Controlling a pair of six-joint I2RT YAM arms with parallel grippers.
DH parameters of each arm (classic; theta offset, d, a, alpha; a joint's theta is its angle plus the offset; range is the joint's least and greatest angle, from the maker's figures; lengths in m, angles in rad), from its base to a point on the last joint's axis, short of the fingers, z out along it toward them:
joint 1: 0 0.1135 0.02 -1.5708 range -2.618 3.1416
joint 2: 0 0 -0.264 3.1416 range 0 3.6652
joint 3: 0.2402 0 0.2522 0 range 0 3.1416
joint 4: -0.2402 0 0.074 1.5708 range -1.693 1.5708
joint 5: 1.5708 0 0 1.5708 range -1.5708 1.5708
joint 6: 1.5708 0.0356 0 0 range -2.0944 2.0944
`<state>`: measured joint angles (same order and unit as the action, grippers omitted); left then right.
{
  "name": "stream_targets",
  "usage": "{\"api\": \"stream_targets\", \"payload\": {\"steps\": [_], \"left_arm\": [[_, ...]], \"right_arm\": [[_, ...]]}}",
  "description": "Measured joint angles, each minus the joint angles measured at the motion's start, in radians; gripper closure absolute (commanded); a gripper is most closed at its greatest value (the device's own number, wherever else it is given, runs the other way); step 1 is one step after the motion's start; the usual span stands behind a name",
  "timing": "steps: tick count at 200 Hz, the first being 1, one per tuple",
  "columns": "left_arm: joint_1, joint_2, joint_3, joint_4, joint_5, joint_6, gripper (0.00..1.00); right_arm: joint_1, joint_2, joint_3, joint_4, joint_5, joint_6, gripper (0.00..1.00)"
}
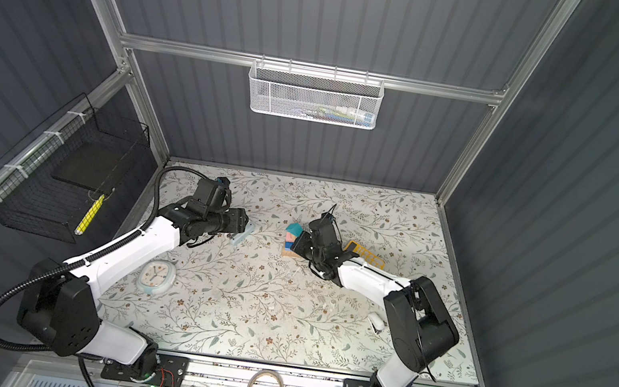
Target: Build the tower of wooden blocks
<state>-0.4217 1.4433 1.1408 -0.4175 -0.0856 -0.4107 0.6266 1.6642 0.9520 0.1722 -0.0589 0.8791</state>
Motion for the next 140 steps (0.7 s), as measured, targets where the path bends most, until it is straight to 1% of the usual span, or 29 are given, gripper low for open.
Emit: {"api": "stream_targets", "payload": {"steps": [140], "left_arm": [[0.005,0.000,-0.004,0.000,0.000,0.000,0.28]], "right_arm": [[-0.013,0.002,0.000,0.008,0.000,0.000,1.00]]}}
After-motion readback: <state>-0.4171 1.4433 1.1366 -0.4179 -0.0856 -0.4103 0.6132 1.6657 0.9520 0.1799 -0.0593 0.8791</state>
